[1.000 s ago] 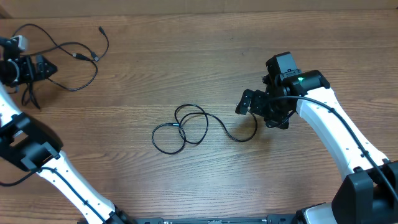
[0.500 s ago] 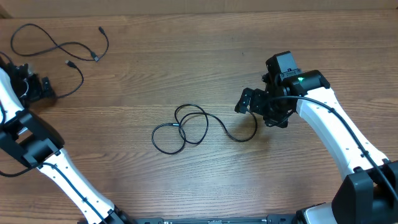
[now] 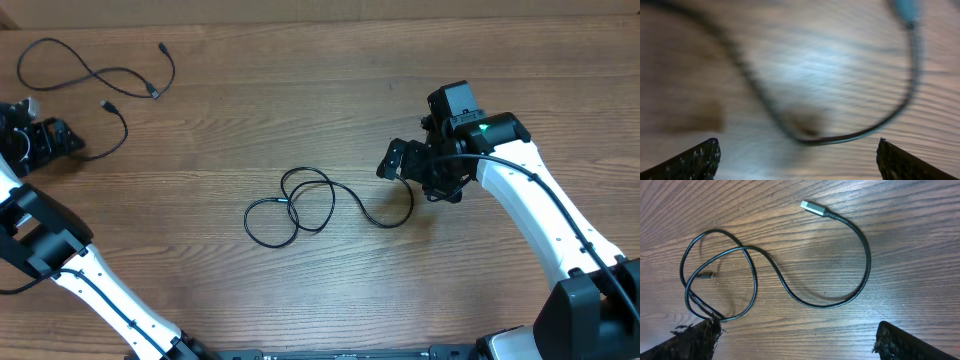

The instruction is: Untangle cables

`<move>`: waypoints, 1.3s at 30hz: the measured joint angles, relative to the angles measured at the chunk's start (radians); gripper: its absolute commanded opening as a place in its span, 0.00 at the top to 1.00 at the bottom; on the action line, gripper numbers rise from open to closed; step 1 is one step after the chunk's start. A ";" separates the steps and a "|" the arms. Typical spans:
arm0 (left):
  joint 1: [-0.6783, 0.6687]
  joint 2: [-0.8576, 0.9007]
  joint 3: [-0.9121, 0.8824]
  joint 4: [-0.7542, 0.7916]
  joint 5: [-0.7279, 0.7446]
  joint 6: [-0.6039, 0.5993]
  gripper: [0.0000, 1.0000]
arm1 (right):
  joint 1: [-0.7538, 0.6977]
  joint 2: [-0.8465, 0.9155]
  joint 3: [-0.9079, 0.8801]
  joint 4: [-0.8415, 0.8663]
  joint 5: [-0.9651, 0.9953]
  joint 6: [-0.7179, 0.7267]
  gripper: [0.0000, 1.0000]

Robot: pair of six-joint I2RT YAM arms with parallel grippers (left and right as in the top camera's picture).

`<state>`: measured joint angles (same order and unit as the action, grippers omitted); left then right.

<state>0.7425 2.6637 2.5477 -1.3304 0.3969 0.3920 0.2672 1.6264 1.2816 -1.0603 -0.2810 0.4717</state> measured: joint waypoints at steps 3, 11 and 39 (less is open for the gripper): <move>-0.013 0.000 0.000 -0.008 0.071 0.023 0.01 | 0.000 0.000 0.000 0.000 0.000 0.000 0.00; -0.094 0.000 0.000 -0.031 0.074 0.057 0.00 | 0.000 0.000 0.000 0.001 0.000 0.000 0.00; -0.266 -0.019 -0.094 0.029 -0.113 0.064 0.09 | 0.000 0.000 0.000 0.026 0.000 -0.001 0.00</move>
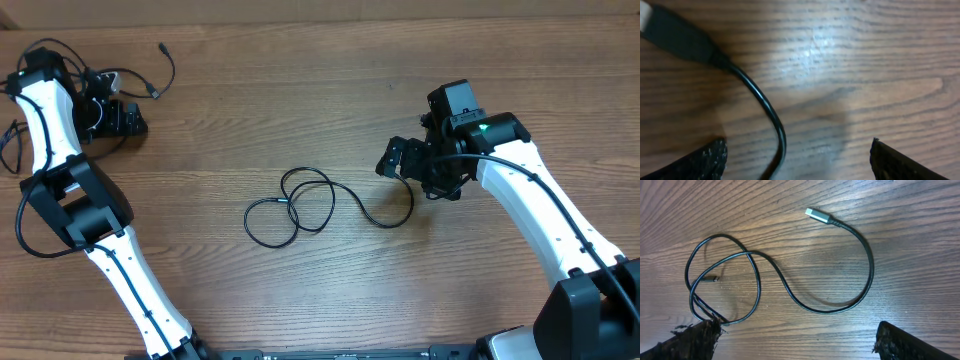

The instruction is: Untangle cables

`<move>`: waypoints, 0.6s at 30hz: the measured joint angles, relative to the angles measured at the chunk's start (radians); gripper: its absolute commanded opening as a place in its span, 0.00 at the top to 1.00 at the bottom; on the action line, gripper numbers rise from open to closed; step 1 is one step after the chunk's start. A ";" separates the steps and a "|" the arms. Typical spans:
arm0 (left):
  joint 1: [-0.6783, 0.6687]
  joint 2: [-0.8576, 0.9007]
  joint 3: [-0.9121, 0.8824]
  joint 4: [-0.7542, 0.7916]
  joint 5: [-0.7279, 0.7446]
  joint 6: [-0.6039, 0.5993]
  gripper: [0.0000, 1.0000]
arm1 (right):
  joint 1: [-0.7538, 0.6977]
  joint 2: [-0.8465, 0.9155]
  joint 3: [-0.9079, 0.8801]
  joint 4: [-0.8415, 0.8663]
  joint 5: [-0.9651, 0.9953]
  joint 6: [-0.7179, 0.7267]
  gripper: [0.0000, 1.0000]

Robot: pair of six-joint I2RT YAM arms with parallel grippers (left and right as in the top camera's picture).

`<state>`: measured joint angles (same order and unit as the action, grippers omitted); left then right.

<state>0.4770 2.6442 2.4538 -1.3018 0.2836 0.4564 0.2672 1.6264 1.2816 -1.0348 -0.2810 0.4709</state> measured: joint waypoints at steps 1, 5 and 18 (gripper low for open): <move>0.000 0.000 0.000 -0.009 0.000 0.000 0.09 | 0.000 0.000 0.000 0.002 0.000 0.000 0.00; -0.010 -0.002 0.000 -0.042 -0.003 0.000 0.02 | 0.000 0.000 0.000 0.006 0.000 0.000 0.00; -0.105 -0.006 -0.001 -0.082 -0.028 0.007 0.00 | 0.000 0.000 0.000 -0.003 0.000 -0.017 0.00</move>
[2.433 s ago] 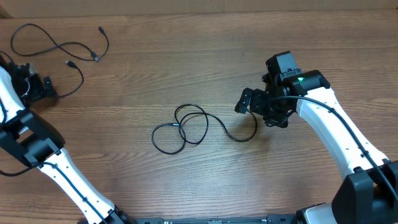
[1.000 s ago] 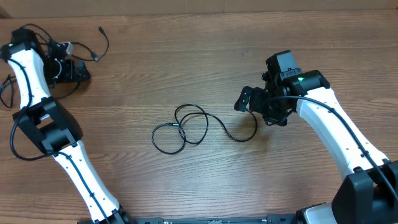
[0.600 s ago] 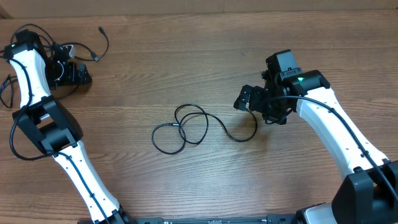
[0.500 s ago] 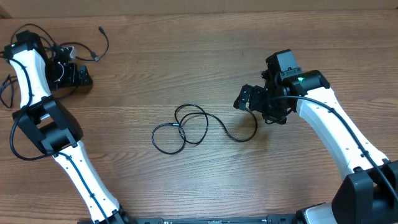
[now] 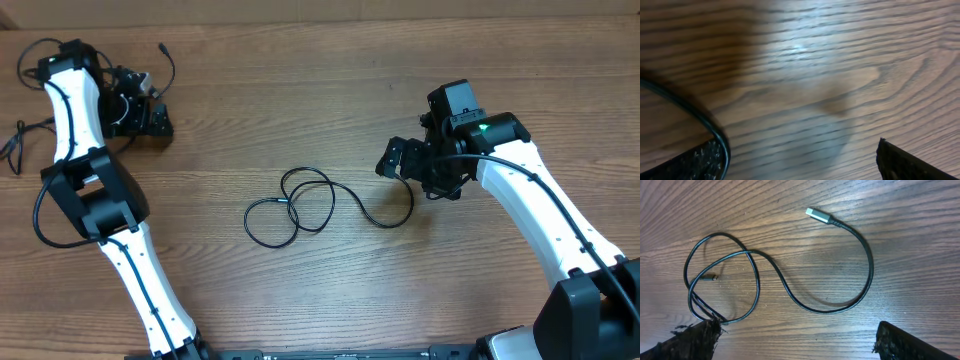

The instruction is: Untangle cables

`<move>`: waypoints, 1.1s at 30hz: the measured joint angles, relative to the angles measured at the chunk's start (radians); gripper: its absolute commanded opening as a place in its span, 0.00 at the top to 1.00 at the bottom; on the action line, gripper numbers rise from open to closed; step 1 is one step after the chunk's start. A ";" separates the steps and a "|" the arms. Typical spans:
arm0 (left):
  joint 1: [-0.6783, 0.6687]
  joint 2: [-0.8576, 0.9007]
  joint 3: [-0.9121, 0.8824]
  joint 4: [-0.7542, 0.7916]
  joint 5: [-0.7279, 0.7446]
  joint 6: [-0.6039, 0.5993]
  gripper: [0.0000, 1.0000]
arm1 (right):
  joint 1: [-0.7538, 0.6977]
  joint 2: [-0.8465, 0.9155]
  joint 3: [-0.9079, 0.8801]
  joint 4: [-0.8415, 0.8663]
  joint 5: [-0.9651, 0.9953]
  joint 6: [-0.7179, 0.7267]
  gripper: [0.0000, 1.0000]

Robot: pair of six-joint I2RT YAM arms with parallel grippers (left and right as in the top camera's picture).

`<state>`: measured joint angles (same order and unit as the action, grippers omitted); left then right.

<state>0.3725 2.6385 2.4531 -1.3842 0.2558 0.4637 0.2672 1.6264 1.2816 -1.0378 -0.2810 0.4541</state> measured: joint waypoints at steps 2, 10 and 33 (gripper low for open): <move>-0.004 0.000 0.000 0.000 -0.001 0.000 0.00 | 0.000 0.000 0.000 -0.003 0.000 -0.003 0.00; -0.006 -0.001 0.000 -0.038 0.005 0.001 0.00 | 0.000 0.000 0.000 -0.001 0.000 -0.010 0.00; -0.013 -0.012 0.049 -0.130 0.133 0.000 0.00 | 0.000 0.000 0.000 -0.002 0.000 -0.010 0.00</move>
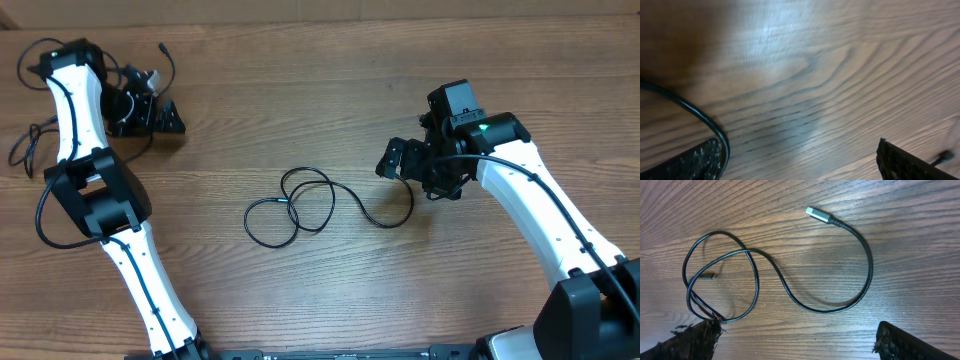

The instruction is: Untangle cables

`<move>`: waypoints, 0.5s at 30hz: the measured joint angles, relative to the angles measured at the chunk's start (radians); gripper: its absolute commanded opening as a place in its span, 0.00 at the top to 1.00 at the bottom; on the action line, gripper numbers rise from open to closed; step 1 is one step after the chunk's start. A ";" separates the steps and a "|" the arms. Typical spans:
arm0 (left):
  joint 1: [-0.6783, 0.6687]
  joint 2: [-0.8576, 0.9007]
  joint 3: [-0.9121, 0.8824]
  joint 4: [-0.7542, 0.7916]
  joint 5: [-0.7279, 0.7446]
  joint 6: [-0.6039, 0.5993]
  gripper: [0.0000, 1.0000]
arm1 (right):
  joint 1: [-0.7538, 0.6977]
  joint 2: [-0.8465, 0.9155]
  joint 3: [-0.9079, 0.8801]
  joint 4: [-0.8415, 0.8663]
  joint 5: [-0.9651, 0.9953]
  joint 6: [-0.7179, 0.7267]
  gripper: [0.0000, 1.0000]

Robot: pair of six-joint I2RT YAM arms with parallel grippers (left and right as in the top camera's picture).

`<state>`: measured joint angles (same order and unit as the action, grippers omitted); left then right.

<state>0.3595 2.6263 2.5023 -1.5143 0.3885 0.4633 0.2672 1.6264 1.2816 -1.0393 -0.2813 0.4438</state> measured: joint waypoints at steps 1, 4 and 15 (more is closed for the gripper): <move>0.000 -0.013 0.011 0.000 0.008 -0.003 0.00 | 0.000 0.000 0.000 0.000 0.000 0.000 0.00; 0.000 -0.065 0.028 0.007 0.027 -0.012 0.00 | 0.000 0.000 0.000 0.000 0.000 0.000 0.00; 0.000 -0.166 0.058 -0.080 0.251 -0.124 0.00 | 0.000 0.000 0.000 0.007 -0.003 0.000 0.00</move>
<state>0.3595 2.4607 2.5599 -1.5944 0.6392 0.3393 0.2672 1.6264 1.2816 -1.0325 -0.2848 0.4442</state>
